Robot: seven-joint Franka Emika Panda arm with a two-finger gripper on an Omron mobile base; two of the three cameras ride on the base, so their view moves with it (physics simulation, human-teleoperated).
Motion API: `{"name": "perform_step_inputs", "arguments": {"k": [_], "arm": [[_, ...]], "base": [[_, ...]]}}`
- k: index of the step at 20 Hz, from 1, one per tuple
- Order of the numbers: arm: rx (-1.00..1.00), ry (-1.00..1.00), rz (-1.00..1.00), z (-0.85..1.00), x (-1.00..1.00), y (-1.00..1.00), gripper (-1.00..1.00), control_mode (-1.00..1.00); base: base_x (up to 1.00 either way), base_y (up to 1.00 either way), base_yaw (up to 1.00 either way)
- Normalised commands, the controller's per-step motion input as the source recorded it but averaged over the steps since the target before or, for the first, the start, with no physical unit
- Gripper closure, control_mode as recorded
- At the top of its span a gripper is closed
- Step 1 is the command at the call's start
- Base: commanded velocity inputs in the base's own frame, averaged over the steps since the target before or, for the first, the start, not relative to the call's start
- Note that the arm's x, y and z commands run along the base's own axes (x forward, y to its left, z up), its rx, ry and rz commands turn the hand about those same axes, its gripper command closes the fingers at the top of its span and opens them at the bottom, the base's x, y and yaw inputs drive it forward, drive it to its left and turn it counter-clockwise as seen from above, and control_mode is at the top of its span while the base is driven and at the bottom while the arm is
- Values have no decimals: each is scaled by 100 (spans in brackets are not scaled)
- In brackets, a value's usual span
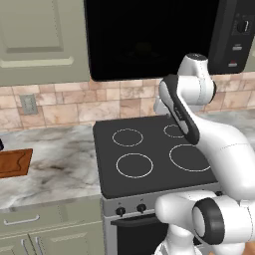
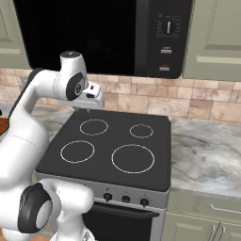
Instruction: Retrieve the reheated potato from the microwave, then place the potato, cheese, and condiment on the cutting board.
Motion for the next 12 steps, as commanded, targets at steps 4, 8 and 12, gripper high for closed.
{"name": "perform_step_inputs", "arguments": {"k": [4, 8, 12], "arm": [[0, -1, 0, 0, -7, 0, -100, -100], [0, 2, 0, -5, -17, -1, -100, -100], [1, 0, -3, -4, -27, -11, -100, -100]], "base": [[0, 0, 0], [0, 0, 0], [0, 0, 0]]}}
